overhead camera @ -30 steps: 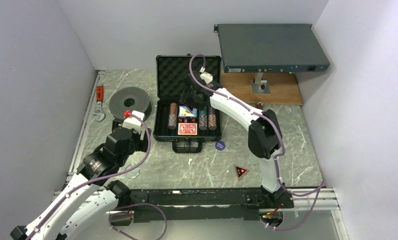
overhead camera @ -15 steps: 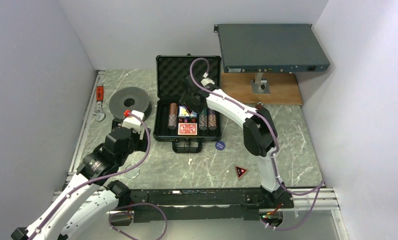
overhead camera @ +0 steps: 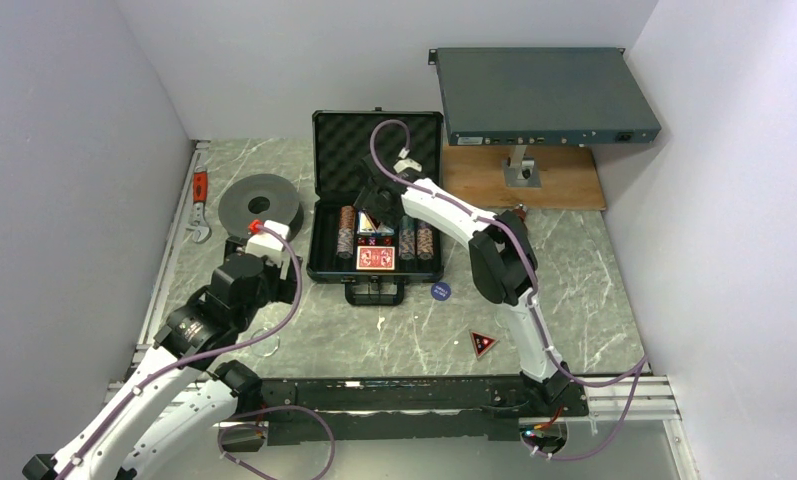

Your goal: Pack up texas hold em set

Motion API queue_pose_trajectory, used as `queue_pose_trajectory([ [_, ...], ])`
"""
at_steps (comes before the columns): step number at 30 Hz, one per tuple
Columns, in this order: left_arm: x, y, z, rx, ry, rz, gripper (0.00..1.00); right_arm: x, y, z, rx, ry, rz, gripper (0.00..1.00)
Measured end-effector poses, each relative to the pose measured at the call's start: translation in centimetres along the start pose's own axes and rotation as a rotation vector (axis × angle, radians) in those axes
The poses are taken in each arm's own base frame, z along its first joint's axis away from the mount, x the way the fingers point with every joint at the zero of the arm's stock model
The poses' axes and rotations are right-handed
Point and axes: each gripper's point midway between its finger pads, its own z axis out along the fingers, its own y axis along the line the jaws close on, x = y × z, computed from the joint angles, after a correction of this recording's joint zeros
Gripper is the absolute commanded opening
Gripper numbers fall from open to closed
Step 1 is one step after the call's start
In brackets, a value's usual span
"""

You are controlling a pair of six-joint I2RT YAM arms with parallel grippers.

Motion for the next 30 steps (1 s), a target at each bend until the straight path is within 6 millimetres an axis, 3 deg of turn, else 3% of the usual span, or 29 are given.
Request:
queue_pose_trajectory([
  [5,0.1,0.1,0.1,-0.003,0.003,0.000,0.89,-0.3,0.8,0.4,-0.017,-0.009,-0.011,0.19],
  [15,-0.1,0.4,0.2,-0.014,-0.005,-0.013,0.89,0.5,-0.1,2.1,0.012,0.002,-0.053,0.18],
  [30,0.0,0.8,0.5,-0.017,-0.002,-0.039,0.89,-0.1,-0.1,2.7,0.012,-0.037,-0.097,0.21],
])
